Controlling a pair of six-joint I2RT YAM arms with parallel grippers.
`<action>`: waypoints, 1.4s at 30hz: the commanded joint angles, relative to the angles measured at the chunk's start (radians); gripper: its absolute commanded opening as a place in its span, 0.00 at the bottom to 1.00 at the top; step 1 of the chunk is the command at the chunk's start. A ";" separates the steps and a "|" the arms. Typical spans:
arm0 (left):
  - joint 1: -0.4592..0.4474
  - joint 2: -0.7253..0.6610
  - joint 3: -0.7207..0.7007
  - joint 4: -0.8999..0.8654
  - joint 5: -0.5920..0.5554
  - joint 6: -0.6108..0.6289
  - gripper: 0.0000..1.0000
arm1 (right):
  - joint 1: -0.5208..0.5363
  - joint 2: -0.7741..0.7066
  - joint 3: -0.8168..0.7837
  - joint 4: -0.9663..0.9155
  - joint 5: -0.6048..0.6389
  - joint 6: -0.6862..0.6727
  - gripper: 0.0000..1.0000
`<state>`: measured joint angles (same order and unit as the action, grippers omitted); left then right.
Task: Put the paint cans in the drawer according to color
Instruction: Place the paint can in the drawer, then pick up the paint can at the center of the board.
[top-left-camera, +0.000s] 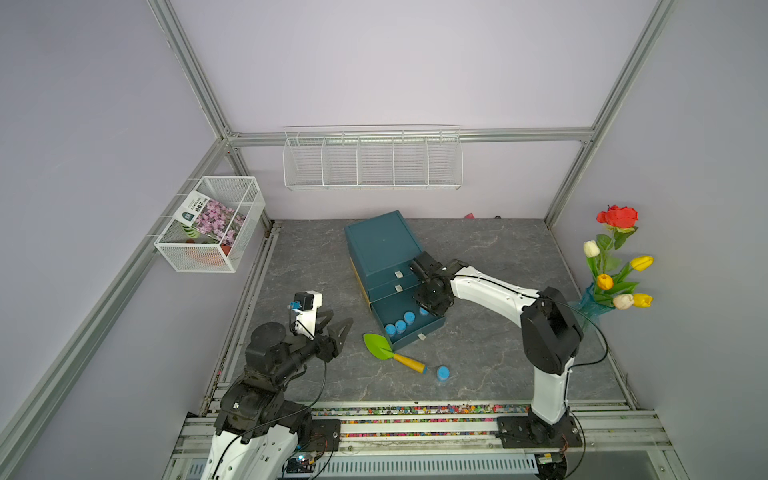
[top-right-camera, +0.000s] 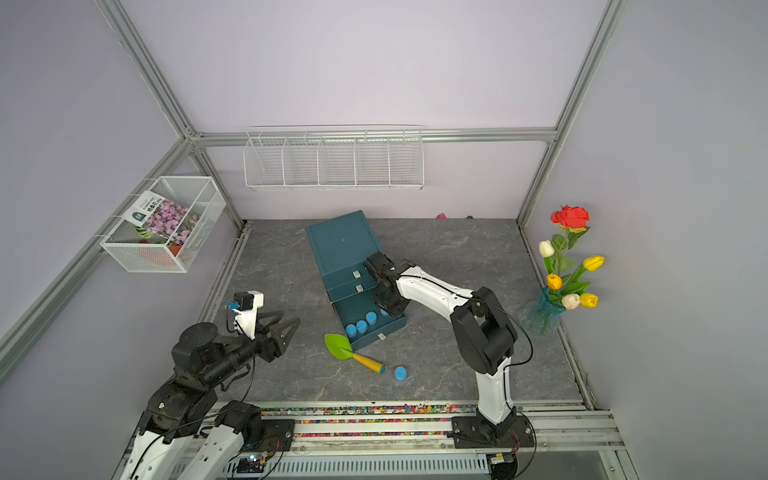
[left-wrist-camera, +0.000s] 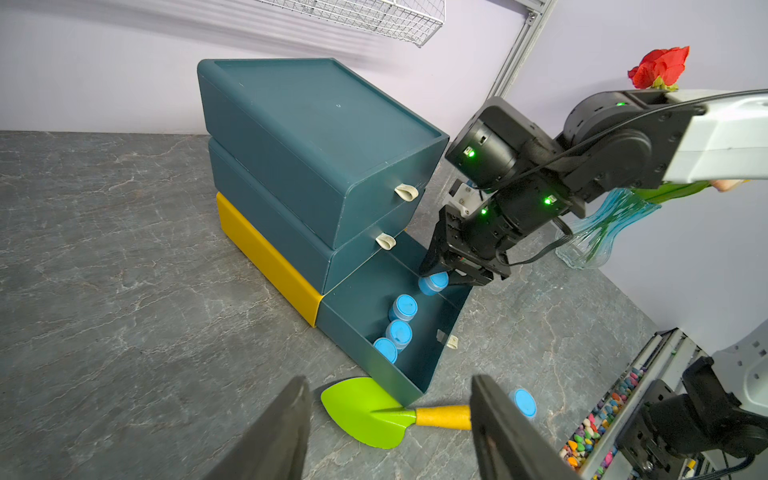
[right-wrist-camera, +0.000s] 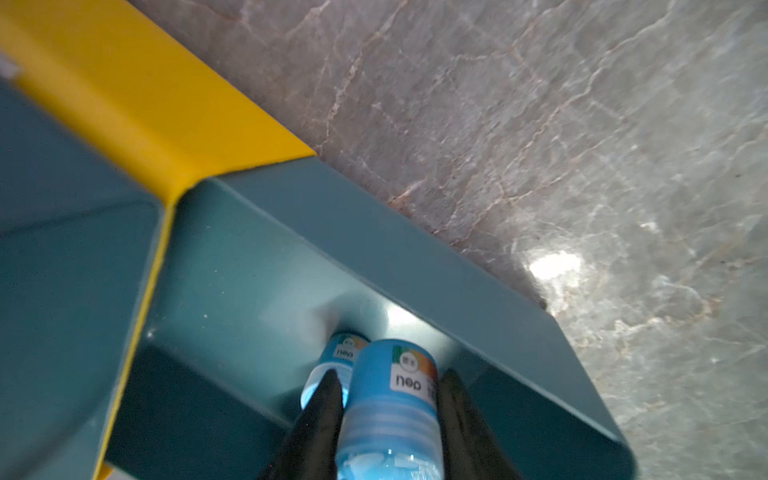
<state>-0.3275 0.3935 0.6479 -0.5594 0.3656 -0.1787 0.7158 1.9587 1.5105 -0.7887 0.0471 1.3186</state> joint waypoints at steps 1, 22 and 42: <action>-0.003 -0.005 -0.002 -0.002 -0.006 0.004 0.64 | 0.024 0.032 0.024 0.003 -0.009 0.025 0.03; -0.002 -0.003 -0.002 -0.003 -0.007 0.003 0.64 | 0.015 -0.113 -0.029 0.011 0.022 0.027 0.60; -0.001 0.009 -0.002 -0.003 0.006 0.000 0.64 | 0.125 -0.500 -0.537 -0.049 -0.249 -0.248 0.76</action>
<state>-0.3275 0.3962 0.6479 -0.5594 0.3645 -0.1787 0.8146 1.4696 0.9806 -0.8482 -0.1497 1.1339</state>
